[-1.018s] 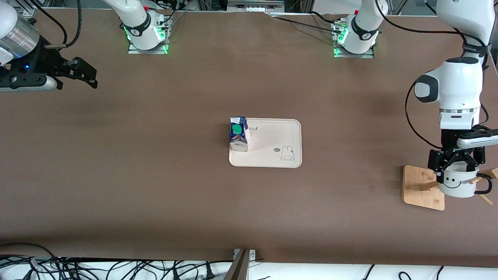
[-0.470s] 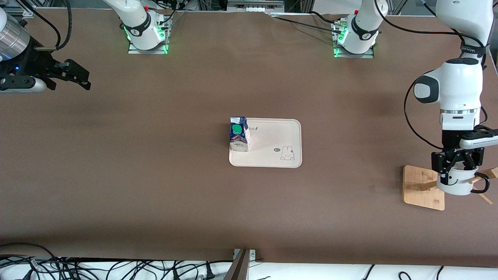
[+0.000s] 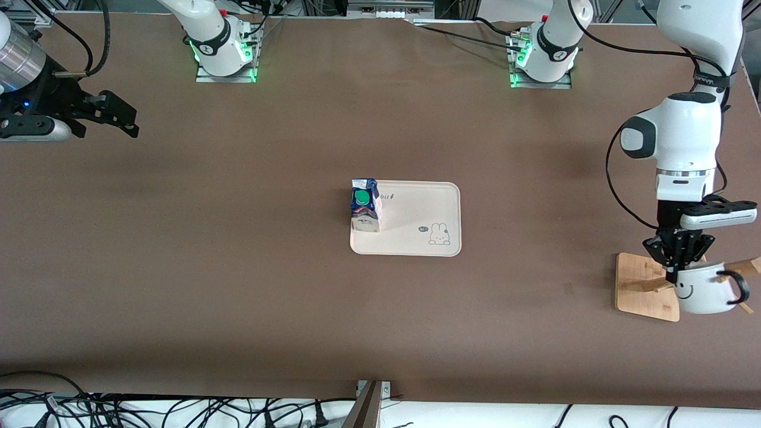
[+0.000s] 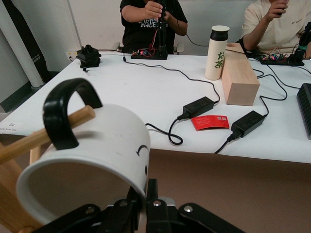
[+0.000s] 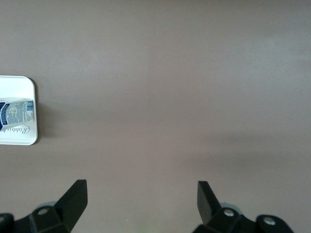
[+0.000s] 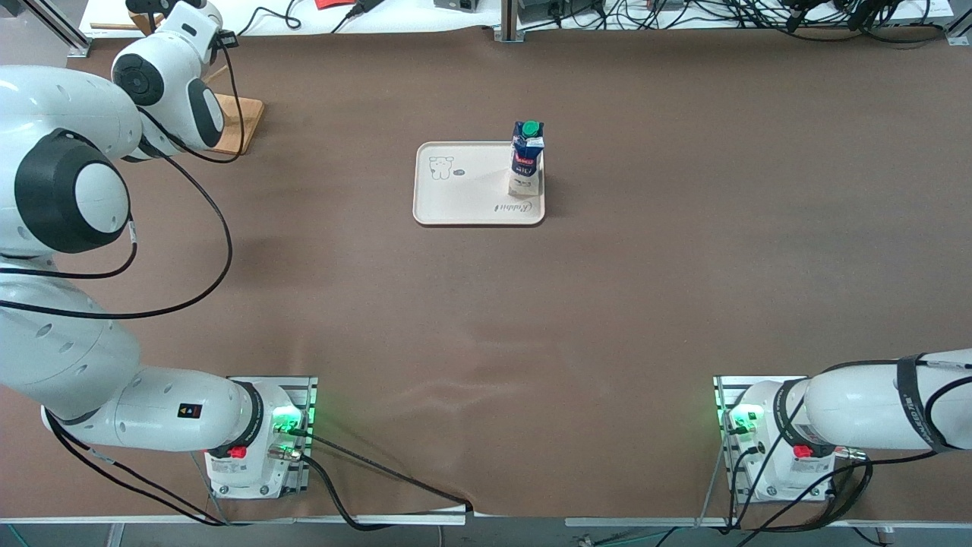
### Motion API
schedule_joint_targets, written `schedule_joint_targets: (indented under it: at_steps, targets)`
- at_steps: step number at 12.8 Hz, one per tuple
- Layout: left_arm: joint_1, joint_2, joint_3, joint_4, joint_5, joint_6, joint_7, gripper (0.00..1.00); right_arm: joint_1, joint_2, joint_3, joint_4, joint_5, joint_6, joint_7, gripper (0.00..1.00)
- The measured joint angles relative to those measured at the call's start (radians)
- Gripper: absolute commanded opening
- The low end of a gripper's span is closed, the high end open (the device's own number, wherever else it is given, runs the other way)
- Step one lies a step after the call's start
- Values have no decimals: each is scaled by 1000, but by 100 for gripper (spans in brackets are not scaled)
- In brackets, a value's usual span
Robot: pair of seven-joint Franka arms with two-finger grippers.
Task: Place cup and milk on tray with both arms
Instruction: 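Lift the mug off the wooden mug tree with the left gripper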
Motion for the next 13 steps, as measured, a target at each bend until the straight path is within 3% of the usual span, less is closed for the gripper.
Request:
schedule_joint_targets:
  at_steps: [7, 13]
  targets:
    - [1, -15, -37, -16, -2, 13, -54, 0, 0, 0, 0, 0, 0, 0, 0, 100]
    - [-3, -87, -89, -79, -2, -30, -64, 0, 0, 0, 0, 0, 0, 0, 0, 100]
